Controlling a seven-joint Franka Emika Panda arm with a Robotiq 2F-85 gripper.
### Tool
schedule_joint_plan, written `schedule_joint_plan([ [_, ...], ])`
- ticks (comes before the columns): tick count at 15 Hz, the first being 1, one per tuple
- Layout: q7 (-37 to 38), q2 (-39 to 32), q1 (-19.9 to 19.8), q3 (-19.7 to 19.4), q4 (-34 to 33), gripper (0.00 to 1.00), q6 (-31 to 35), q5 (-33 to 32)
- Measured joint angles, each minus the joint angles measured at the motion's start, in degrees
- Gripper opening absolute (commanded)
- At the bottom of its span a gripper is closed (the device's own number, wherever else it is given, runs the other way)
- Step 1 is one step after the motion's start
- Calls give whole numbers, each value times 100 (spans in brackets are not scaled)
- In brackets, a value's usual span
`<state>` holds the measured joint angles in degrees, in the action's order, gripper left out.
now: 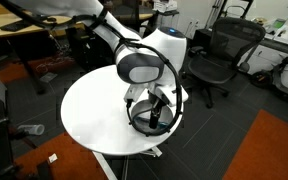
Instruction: Take the marker from the white bowl and put it on the table then put it in the white bowl then put it on the table
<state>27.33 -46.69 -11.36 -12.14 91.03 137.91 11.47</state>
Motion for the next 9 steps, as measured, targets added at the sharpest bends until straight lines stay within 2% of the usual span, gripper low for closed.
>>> schedule_joint_plan([
  [1,14,-33,8,-10,-24,77,-12,0],
  [2,15,-63,13,-18,-48,74,-33,0],
  [9,16,-217,55,-59,-198,20,-223,-1],
])
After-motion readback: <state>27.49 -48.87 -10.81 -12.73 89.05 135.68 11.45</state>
